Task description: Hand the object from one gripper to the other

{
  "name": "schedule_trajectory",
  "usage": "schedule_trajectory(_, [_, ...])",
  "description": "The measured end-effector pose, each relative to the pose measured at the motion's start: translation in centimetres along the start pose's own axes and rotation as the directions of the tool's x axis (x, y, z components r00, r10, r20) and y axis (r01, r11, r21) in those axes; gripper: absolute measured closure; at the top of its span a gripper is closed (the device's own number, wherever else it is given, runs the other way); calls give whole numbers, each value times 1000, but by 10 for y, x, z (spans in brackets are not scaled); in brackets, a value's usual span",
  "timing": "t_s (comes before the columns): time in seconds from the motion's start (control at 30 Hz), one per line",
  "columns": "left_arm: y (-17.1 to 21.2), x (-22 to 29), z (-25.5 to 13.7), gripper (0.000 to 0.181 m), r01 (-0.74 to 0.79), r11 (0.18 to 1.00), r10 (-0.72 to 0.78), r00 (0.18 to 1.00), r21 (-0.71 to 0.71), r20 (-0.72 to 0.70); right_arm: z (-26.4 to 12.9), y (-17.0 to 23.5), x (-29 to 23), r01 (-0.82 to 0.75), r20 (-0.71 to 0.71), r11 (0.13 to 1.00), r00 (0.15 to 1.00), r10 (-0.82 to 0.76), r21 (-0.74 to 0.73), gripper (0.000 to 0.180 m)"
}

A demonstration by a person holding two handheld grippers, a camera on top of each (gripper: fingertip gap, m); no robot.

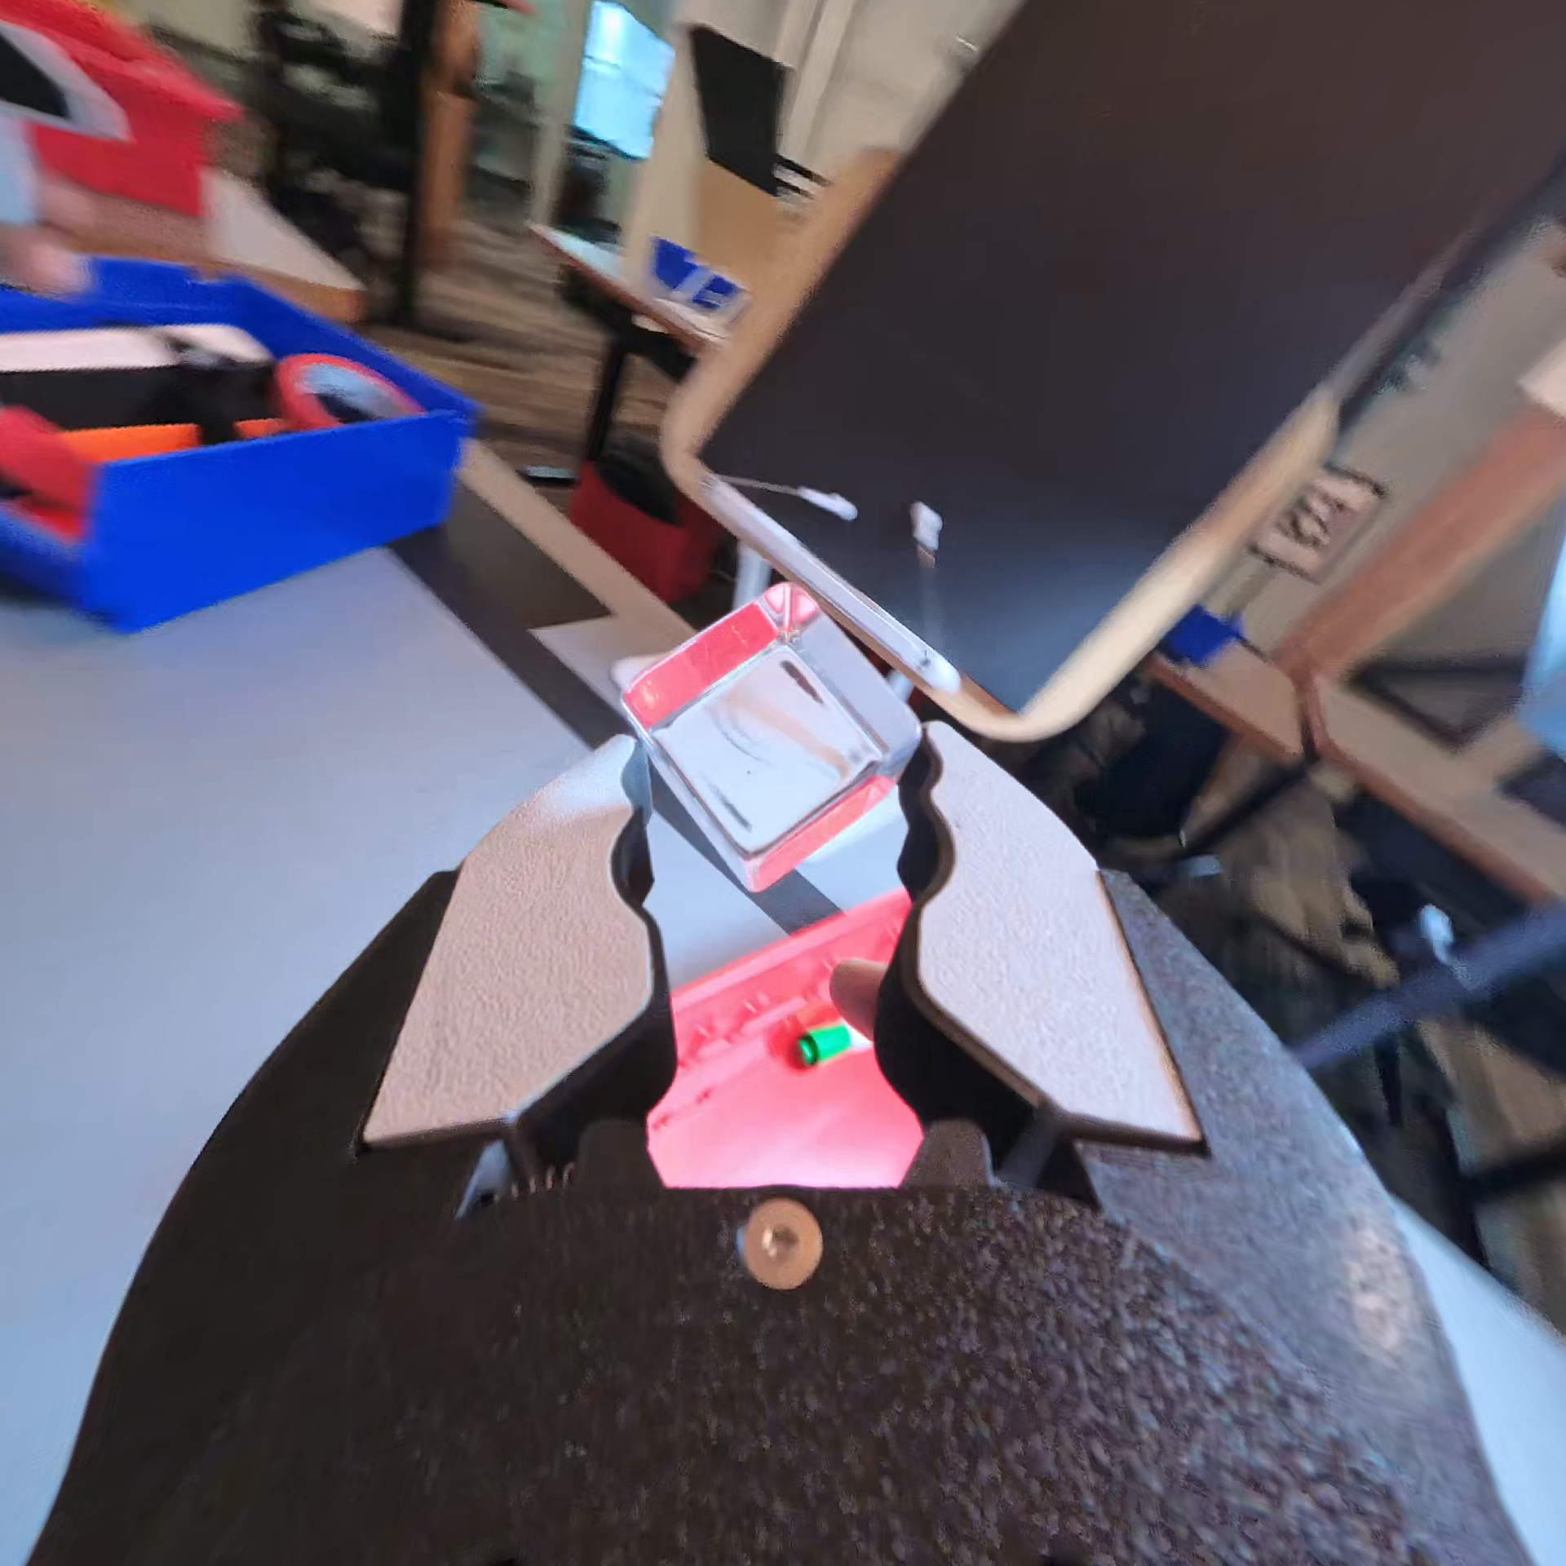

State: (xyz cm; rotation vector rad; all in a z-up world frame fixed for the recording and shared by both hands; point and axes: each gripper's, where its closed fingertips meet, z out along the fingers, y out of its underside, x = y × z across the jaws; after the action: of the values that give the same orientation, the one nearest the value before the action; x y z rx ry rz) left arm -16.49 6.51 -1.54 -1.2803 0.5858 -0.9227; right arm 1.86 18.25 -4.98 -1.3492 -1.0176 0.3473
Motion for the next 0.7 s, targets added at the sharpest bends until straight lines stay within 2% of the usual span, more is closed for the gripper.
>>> schedule_trajectory(0.07, [-11,-11,-6,136,-18,998,13,997,62,80,1,31,31,-132,-89,990,988,128,-45,123])
schedule_trajectory(0.17, [-23,-27,-17,142,-53,990,27,980,129,195,9,81,51,-246,-167,957,961,220,-155,122])
schedule_trajectory(0.33, [-31,-38,-27,146,-116,984,75,956,131,283,34,143,59,-395,-219,861,915,339,-321,122])
schedule_trajectory(0.53, [-37,-42,-35,150,-193,977,151,931,96,331,72,206,82,-457,-272,705,890,367,-542,122])
schedule_trajectory(0.7, [-46,-47,-47,151,-229,969,179,912,95,370,89,229,98,-477,-277,663,878,391,-577,122])
